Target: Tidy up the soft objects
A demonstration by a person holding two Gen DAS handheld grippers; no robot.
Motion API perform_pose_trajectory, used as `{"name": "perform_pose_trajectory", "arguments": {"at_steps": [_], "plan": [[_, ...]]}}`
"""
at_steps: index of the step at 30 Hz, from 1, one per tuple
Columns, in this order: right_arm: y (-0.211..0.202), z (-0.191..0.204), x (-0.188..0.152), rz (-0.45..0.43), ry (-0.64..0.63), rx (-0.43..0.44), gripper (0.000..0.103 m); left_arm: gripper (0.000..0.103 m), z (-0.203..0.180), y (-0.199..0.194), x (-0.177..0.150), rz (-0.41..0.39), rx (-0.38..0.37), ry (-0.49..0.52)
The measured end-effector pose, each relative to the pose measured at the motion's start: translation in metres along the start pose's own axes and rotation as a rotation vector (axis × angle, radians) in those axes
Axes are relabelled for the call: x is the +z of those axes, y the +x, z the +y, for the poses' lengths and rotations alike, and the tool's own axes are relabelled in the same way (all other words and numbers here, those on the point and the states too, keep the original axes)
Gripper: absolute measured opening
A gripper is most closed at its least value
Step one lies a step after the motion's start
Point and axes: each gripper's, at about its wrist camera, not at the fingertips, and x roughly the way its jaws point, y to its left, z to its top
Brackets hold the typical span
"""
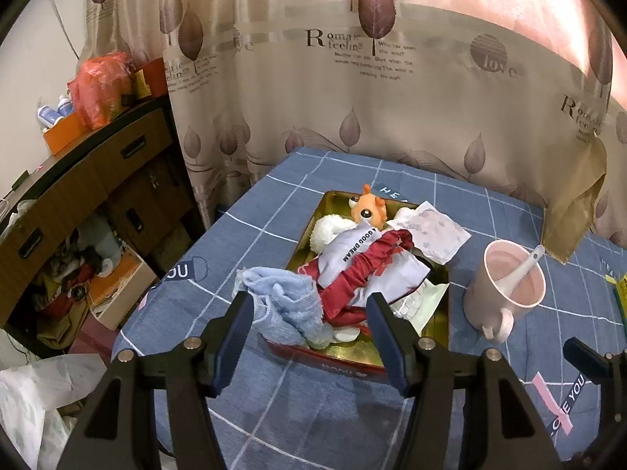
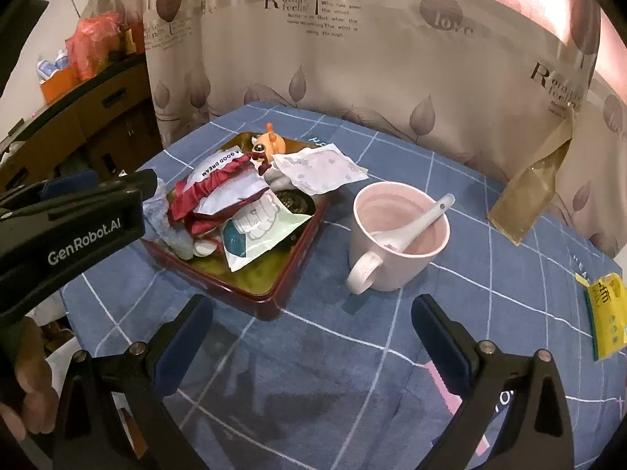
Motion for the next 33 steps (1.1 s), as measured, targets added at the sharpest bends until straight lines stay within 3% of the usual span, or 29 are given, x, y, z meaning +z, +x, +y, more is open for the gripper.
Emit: {"name": "perform_pose_trajectory", "arguments": {"at_steps": [33], "plan": [[0.0081,0.005,-0.0041,0.036,-0.001,0.012,0.1,0.061,-0.0031,-0.0001,-0.002,-0.004,-0.001,0.016]]}}
